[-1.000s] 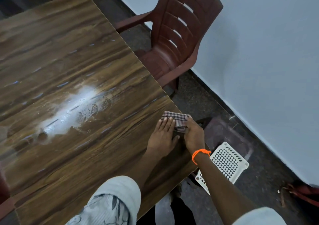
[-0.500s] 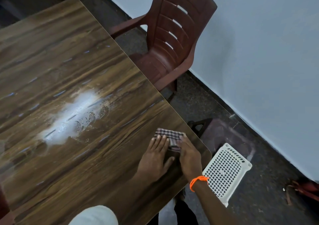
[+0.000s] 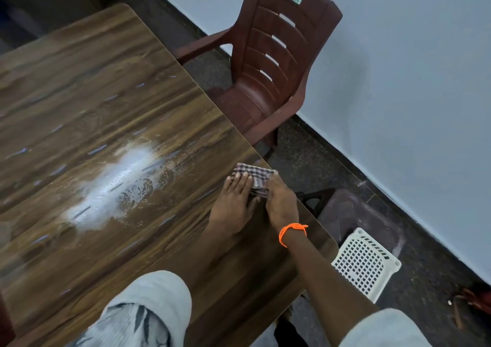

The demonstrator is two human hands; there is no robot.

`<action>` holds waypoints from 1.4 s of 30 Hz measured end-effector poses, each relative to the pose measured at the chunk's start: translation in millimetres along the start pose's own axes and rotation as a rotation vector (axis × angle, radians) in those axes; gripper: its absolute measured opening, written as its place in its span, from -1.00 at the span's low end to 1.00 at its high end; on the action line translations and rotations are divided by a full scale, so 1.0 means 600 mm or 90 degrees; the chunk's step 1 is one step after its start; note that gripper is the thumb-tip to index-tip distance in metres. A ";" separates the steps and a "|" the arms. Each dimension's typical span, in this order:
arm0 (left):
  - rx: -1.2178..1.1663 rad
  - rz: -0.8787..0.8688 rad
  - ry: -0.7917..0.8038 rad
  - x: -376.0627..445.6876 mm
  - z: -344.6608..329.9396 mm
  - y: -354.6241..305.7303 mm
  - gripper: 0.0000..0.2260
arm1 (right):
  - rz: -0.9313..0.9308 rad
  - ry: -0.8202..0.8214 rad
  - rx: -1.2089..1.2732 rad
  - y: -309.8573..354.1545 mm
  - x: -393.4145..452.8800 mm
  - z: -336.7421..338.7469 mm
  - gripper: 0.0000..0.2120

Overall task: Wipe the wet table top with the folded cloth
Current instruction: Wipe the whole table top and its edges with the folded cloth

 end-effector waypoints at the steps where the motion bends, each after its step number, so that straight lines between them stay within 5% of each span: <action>1: -0.012 0.017 -0.004 -0.016 0.000 0.005 -0.39 | 0.010 0.005 0.000 0.005 -0.008 -0.007 -0.71; 8: -0.042 -0.012 0.012 -0.115 -0.026 -0.023 -0.34 | 0.019 0.042 -0.049 -0.015 -0.117 -0.010 -0.60; 12: -0.025 -0.082 0.032 -0.064 -0.024 -0.053 -0.36 | -0.046 -0.030 -0.082 -0.037 -0.126 0.011 -0.72; 19: 0.024 -0.125 0.037 0.076 0.010 -0.043 -0.45 | -0.072 -0.016 -0.085 -0.028 -0.019 -0.005 -0.48; 31: -0.022 0.000 -0.011 0.012 0.033 0.049 -0.44 | 0.045 0.063 -0.077 0.037 -0.003 -0.072 -0.48; 42: -0.198 0.083 0.045 -0.057 -0.015 -0.048 -0.22 | 0.040 0.015 -0.019 -0.015 -0.074 0.002 -0.67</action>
Point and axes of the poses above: each hand's wrist, its own x-axis towards the middle knuckle, its own z-axis out of the back of the hand, y = z × x, the point moved 7 cm from there along x, towards the middle knuckle
